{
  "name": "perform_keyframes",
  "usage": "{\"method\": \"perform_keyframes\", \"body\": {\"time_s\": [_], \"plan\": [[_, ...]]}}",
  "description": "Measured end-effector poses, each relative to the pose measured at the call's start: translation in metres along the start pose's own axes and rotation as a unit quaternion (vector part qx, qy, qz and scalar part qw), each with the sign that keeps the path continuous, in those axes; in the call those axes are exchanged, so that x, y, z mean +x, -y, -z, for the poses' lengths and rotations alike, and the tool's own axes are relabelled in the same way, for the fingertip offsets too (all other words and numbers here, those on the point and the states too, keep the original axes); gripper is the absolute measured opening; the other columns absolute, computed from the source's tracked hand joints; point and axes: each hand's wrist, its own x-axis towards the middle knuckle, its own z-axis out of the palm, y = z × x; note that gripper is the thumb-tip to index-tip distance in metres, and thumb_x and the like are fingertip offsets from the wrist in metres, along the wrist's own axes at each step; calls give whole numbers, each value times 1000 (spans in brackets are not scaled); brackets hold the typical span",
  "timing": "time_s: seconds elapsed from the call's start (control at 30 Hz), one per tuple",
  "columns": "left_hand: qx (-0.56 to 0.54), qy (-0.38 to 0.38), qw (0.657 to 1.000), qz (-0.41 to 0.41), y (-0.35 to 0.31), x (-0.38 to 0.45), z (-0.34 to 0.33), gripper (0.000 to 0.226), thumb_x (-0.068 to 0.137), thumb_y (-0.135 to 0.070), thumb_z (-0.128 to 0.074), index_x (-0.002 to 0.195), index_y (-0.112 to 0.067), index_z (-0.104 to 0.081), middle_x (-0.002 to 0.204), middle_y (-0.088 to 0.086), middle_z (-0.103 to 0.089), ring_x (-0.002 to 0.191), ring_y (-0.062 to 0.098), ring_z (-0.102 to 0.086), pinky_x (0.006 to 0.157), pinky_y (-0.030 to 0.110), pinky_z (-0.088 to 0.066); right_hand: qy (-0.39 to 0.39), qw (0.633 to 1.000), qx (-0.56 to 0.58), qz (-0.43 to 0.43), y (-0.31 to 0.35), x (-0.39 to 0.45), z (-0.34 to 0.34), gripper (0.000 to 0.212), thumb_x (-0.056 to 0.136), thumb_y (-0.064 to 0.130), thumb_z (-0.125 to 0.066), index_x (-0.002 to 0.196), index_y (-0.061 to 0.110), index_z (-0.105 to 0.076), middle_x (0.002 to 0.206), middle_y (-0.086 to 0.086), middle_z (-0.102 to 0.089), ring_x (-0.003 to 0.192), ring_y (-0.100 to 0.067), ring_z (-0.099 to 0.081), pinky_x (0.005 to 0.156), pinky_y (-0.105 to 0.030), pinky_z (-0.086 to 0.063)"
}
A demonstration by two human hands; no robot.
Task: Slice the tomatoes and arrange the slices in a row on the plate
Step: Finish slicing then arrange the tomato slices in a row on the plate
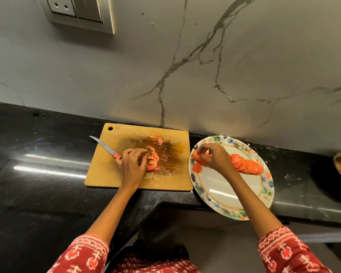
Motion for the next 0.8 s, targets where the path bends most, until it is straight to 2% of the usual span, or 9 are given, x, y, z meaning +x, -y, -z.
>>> {"method": "perform_keyframes", "body": {"time_s": [0.13, 0.23, 0.37, 0.53, 0.67, 0.73, 0.8], "plan": [[-12, 11, 1000, -16, -10, -2, -8, 21, 81, -11, -66, 100, -18, -70, 105, 1, -68, 104, 25, -52, 84, 36, -23, -12, 1000, 5, -22, -5, -19, -15, 11, 81, 17, -71, 91, 13, -73, 83, -6, -70, 80, -19, -56, 65, -27, -38], [-17, 24, 999, -30, -22, -4, -15, 21, 80, -10, -67, 100, -18, -70, 107, 1, -68, 106, 25, -52, 87, 40, -25, -20, 999, 25, -40, -5, -15, -10, 16, 82, 22, -70, 93, 12, -74, 86, -8, -71, 79, -17, -56, 64, -25, -40], [-20, 35, 998, -38, -29, -5, -21, 22, 81, -10, -65, 101, -20, -69, 107, -1, -68, 108, 23, -52, 90, 40, -23, 14, 999, 16, -36, 4, -2, 0, 21, 85, 20, -65, 100, 7, -72, 94, -9, -71, 78, -14, -58, 65, -24, -42], [-18, 38, 998, -37, -29, -7, -24, 22, 83, -12, -64, 102, -20, -69, 107, -2, -67, 109, 23, -51, 88, 35, -20, 26, 998, -24, -44, 12, 11, -4, 19, 86, 23, -63, 103, 14, -66, 99, -4, -69, 93, -19, -62, 75, -33, -52], [-18, 41, 999, -31, -32, -9, -27, 21, 83, -12, -63, 102, -20, -69, 105, -2, -68, 107, 23, -51, 87, 37, -22, 33, 995, -80, -53, 9, 17, -10, 18, 87, 25, -64, 99, 12, -67, 103, -8, -64, 104, -21, -52, 75, -30, -42], [-19, 59, 997, -37, -36, -8, -31, 22, 84, -14, -63, 104, -20, -68, 107, -2, -67, 110, 23, -50, 90, 40, -25, 32, 994, -83, -58, 8, 18, -11, 20, 88, 25, -63, 102, 11, -68, 107, -9, -63, 107, -22, -50, 77, -30, -43], [-27, 92, 994, -53, -44, -6, -37, 23, 85, -16, -62, 107, -20, -67, 110, -2, -66, 111, 21, -49, 91, 38, -23, 14, 996, -63, -60, 6, 15, -10, 19, 88, 25, -63, 101, 11, -67, 107, -9, -63, 107, -22, -50, 77, -30, -42]]}}
